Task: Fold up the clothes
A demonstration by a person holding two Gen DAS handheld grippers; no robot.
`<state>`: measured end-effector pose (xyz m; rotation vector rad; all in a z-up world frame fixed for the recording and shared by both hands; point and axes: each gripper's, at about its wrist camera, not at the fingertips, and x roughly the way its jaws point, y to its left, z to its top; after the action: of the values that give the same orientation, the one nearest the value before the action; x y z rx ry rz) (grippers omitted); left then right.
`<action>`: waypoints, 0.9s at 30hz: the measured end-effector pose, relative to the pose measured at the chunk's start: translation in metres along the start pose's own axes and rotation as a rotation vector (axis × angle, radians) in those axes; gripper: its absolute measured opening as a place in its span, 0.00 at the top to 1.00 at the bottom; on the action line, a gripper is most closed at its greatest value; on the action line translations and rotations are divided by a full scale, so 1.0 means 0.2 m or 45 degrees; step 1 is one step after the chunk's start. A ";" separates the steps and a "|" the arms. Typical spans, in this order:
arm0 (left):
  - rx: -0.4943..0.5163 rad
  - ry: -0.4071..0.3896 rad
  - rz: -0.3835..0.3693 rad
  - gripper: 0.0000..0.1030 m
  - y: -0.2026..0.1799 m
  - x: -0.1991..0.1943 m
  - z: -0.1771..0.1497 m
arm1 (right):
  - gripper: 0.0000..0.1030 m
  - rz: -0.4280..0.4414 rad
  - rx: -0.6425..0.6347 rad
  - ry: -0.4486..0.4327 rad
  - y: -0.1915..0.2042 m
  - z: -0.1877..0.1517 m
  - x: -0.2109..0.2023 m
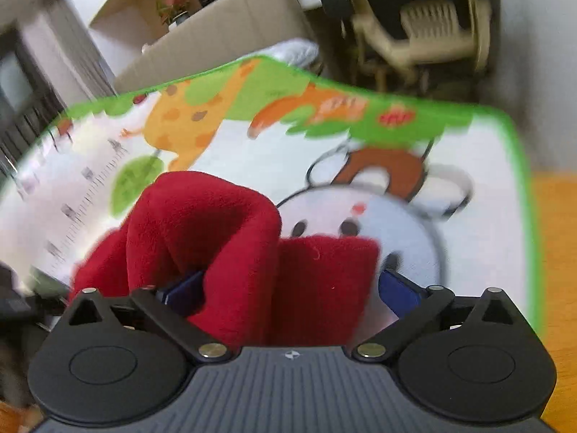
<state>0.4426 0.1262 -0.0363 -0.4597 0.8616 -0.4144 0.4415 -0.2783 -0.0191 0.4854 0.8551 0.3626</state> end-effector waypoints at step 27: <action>0.600 -0.237 -0.335 0.52 -0.37 -0.91 -0.71 | 0.51 -0.031 -1.187 -0.443 0.67 -1.16 -1.01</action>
<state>0.2110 0.1287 0.0368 -0.1689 0.4999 -0.7825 0.1213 -0.2059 0.0497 -0.3258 0.2853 0.5843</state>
